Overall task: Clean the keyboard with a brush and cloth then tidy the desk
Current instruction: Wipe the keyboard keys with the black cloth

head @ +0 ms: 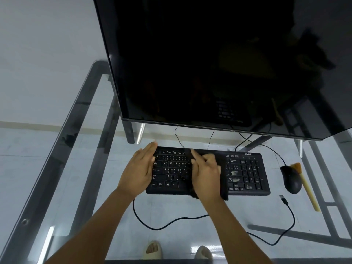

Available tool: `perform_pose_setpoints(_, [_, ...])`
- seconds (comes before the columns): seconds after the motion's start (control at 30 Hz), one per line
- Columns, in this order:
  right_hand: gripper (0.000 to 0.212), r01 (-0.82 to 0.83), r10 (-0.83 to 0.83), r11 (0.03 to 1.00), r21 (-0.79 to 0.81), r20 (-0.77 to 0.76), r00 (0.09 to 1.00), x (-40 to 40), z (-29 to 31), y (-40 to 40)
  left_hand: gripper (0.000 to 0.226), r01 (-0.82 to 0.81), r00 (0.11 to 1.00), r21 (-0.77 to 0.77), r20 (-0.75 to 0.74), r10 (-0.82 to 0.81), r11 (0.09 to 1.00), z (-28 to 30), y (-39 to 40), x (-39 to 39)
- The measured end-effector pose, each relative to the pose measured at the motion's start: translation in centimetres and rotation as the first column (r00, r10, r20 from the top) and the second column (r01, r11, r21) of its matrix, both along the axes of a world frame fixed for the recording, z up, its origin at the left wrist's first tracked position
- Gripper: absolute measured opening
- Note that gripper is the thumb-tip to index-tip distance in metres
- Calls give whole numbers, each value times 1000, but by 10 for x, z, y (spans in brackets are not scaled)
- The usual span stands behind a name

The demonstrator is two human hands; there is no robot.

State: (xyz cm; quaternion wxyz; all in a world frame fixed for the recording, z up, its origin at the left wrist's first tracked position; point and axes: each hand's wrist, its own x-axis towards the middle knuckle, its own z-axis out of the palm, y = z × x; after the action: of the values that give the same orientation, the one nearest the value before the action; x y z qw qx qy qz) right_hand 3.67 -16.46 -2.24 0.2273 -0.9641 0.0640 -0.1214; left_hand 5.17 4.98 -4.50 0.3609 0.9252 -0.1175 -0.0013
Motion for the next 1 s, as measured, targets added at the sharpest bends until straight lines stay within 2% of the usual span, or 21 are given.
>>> perform_pose_setpoints(0.03, [33, -41, 41, 999, -5, 11, 999, -6, 0, 4, 50, 19, 999, 40, 39, -21, 999, 0, 2, 2])
perform_pose_setpoints(0.1, [34, -262, 262, 965, 10, -48, 964, -21, 9, 31, 46, 31, 992, 97, 117, -42, 995, 2, 7, 10])
perform_pose_setpoints(0.17, [39, -486, 485, 873, 29, -152, 861, -37, 11, 49, 43, 51, 987, 122, 148, -69, 991, 2, 13, 19])
perform_pose_setpoints(0.2, [39, -526, 522, 850, 38, -204, 828, -39, 12, 45, 43, 75, 984, 143, 150, -97, 987, 2, 16, 22])
perform_pose_setpoints(0.23, [37, -509, 504, 860, 18, -180, 845, -37, 11, 37, 44, 105, 981, 170, 147, -131, 980, 1, 20, 25])
perform_pose_setpoints(0.3, [34, -349, 349, 937, -1, -42, 936, -36, 1, 13, 47, 165, 972, 226, 128, -197, 960, -3, 27, 29])
perform_pose_setpoints(0.37, [34, -257, 257, 966, 20, 35, 966, -38, -4, 9, 49, 192, 968, 235, 117, -224, 953, -7, 30, 29])
perform_pose_setpoints(0.43, [37, -397, 397, 918, 19, -18, 918, -42, -2, 37, 49, 189, 972, 182, 107, -211, 965, -10, 30, 28])
perform_pose_setpoints(0.5, [35, -578, 574, 816, -18, -89, 814, -48, 1, 66, 48, 183, 975, 135, 101, -198, 974, -12, 29, 28])
perform_pose_setpoints(0.57, [26, -599, 594, 800, -17, -109, 797, -40, 3, 58, 48, 186, 975, 119, 99, -198, 975, -13, 28, 28])
perform_pose_setpoints(0.6, [31, -550, 548, 835, -15, -61, 834, -33, 1, 45, 48, 190, 975, 117, 98, -201, 975, -13, 28, 29])
perform_pose_setpoints(0.63, [37, -433, 432, 901, -25, -44, 901, -25, 3, 29, 48, 192, 974, 122, 97, -204, 974, -12, 28, 29])
perform_pose_setpoints(0.67, [33, -297, 297, 955, -14, -7, 955, -20, 2, 16, 48, 190, 974, 127, 98, -203, 974, -12, 28, 29])
perform_pose_setpoints(0.7, [27, -205, 205, 978, 46, -5, 979, -19, 3, 11, 48, 184, 975, 130, 102, -198, 974, -13, 28, 29])
perform_pose_setpoints(0.73, [33, -204, 204, 979, 18, -18, 979, -19, 4, 14, 48, 177, 976, 130, 108, -191, 976, -13, 28, 28])
perform_pose_setpoints(0.77, [39, -273, 274, 962, 27, -45, 961, -21, 7, 26, 47, 171, 976, 130, 114, -186, 977, -14, 28, 27])
perform_pose_setpoints(0.83, [35, -514, 514, 857, 41, -123, 849, -34, 10, 56, 47, 169, 975, 133, 120, -185, 977, -15, 28, 27])
perform_pose_setpoints(0.9, [21, -546, 553, 833, 85, -154, 819, -23, 14, 52, 47, 176, 974, 137, 119, -193, 975, -14, 27, 28])
perform_pose_setpoints(1.0, [28, -244, 246, 968, 58, -48, 968, 0, 7, 19, 48, 179, 976, 143, 99, -194, 973, -14, 27, 28])
